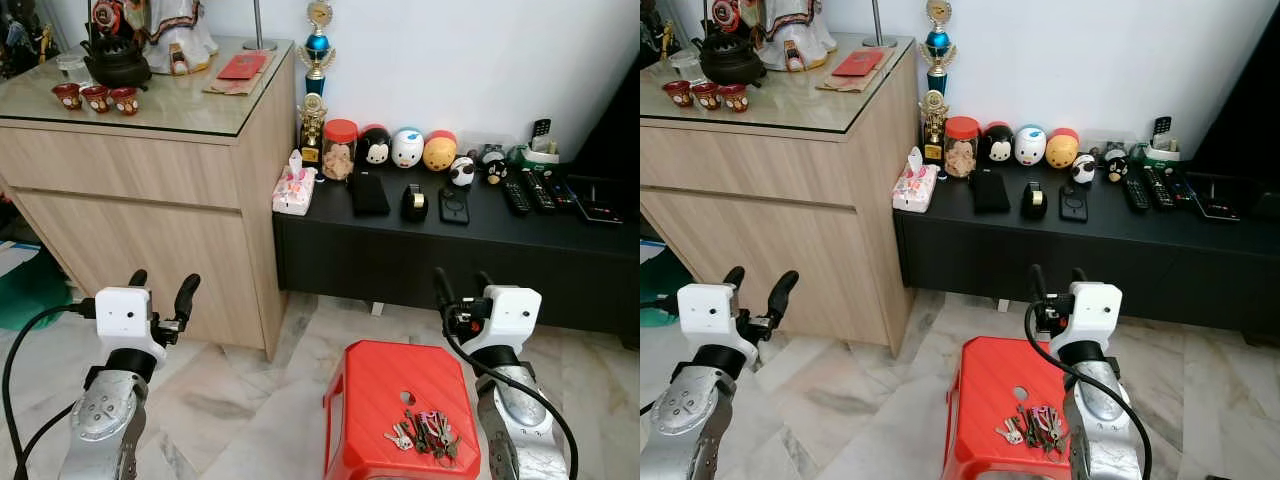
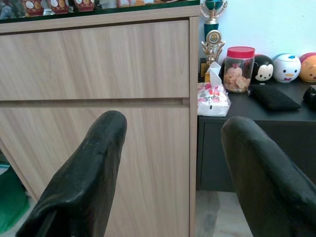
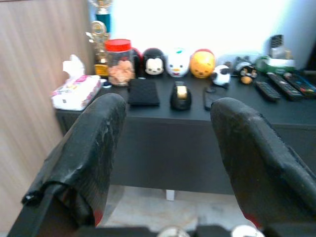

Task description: Hang keys on a hook

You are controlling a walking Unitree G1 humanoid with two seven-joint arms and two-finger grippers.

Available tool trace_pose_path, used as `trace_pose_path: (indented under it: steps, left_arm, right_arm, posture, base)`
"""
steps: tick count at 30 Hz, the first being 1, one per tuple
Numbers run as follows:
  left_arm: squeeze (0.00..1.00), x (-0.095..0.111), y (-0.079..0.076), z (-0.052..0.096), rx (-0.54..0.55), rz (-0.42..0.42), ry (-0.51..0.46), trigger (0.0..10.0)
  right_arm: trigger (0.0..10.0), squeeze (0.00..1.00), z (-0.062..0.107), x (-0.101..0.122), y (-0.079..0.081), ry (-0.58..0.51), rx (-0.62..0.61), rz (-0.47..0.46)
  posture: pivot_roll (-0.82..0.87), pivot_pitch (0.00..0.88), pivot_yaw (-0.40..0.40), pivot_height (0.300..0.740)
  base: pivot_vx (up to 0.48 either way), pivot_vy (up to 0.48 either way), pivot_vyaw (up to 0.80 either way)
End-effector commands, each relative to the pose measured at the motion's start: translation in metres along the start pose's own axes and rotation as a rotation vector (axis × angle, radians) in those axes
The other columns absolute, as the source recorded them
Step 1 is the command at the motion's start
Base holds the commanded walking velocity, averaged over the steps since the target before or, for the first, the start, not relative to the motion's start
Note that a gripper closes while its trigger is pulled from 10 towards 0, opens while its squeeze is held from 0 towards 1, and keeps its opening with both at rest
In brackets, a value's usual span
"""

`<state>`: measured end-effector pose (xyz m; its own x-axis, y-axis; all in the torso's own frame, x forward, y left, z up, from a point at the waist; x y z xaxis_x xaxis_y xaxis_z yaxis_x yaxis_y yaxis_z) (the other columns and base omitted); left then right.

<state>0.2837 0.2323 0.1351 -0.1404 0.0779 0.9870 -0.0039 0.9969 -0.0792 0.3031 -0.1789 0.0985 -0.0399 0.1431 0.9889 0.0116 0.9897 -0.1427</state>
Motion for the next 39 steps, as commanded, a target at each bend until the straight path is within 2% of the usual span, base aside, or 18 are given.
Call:
trace_pose_path:
  steps: [1,3,14,16,26,39]
  left_arm:
    - [0.00,0.000,-0.001,0.000,-0.010,-0.006,0.009,10.0]
    - [0.00,0.000,-0.004,0.000,-0.010,0.002,0.010,10.0]
    - [0.00,-0.004,-0.015,0.003,-0.020,0.042,0.026,10.0]
    - [0.00,-0.004,-0.018,0.002,-0.028,0.049,0.027,10.0]
    - [0.00,-0.006,-0.020,0.002,-0.025,0.051,0.037,10.0]
    - [0.00,-0.006,-0.021,0.002,-0.022,0.038,0.044,10.0]
  right_arm:
    - [10.0,0.00,0.001,0.005,-0.003,-0.008,-0.011,-0.002]
    - [10.0,0.00,0.002,0.006,-0.002,-0.004,0.012,0.032]
    - [10.0,0.00,0.001,0.001,0.002,0.035,0.044,0.037]
    - [10.0,0.00,0.003,-0.001,0.004,0.043,0.058,0.037]
    - [10.0,0.00,0.003,-0.002,0.008,0.046,0.076,0.037]
    - [10.0,0.00,0.001,0.001,0.004,0.028,0.067,0.039]
  posture:
    - [-0.02,0.000,-0.060,0.740]
    - [-0.03,0.000,-0.061,0.740]
    - [-0.03,0.000,-0.065,0.740]
    - [-0.03,0.000,-0.065,0.722]
    - [-0.02,0.000,-0.067,0.662]
    - [-0.02,0.000,-0.070,0.662]
  base:
    - [0.000,0.000,0.00]
    - [0.000,0.000,0.00]
    - [0.000,0.000,0.00]
    - [0.000,0.000,0.00]
    - [0.000,0.000,0.00]
    - [0.000,0.000,0.00]
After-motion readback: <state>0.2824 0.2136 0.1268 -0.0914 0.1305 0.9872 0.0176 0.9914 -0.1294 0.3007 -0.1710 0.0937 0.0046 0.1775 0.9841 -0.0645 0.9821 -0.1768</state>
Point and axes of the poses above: a point about 5 cm out from each wrist's last joint towards the gripper, its own z axis pointing back from the gripper into the wrist, its own x axis along the axis of the wrist's last joint, y = z × x, the point moved 3 cm from there along -z, pointing out of the wrist towards the gripper, and after that the axes turned 12 degrees about z, right-handed, at the moved point
